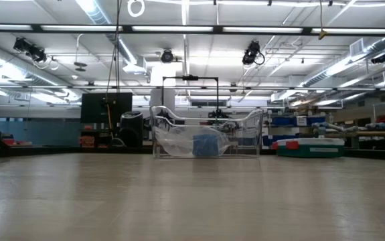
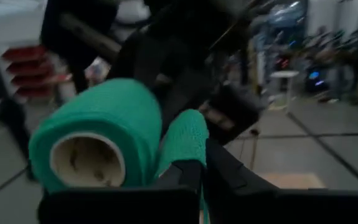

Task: Roll bandage
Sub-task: Roll the sky blue bandage

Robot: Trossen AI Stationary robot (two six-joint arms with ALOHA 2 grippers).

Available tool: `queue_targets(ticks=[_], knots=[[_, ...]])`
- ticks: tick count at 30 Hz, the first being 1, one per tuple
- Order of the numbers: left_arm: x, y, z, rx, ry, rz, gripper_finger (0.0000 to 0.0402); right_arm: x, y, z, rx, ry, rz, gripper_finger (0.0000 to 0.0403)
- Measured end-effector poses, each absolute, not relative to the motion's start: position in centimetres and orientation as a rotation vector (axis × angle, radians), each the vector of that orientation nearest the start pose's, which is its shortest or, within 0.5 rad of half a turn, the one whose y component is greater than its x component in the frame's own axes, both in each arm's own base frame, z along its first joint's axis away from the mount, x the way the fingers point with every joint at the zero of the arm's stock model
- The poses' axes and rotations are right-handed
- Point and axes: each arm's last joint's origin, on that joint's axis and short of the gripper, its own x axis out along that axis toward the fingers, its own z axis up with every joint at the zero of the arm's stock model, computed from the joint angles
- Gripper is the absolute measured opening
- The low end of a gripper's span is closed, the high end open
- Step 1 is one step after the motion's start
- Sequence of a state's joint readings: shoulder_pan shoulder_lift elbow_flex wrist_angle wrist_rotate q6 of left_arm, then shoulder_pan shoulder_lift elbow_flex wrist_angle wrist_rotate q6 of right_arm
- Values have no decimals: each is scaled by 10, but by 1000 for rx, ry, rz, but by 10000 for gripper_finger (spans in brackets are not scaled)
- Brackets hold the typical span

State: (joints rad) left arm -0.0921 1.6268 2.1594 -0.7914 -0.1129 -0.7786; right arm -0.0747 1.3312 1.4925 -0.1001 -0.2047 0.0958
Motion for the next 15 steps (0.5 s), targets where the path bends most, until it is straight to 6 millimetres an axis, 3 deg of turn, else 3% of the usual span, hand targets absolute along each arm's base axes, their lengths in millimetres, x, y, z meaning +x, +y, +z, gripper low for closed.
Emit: queue_targets(ticks=[6,15], knots=[[309,-27,511,-735,299,90,22,282,-12,452,97,87,163,64],[310,-26,511,-743,304,64,24,263,-13,423,129,450,84,144]])
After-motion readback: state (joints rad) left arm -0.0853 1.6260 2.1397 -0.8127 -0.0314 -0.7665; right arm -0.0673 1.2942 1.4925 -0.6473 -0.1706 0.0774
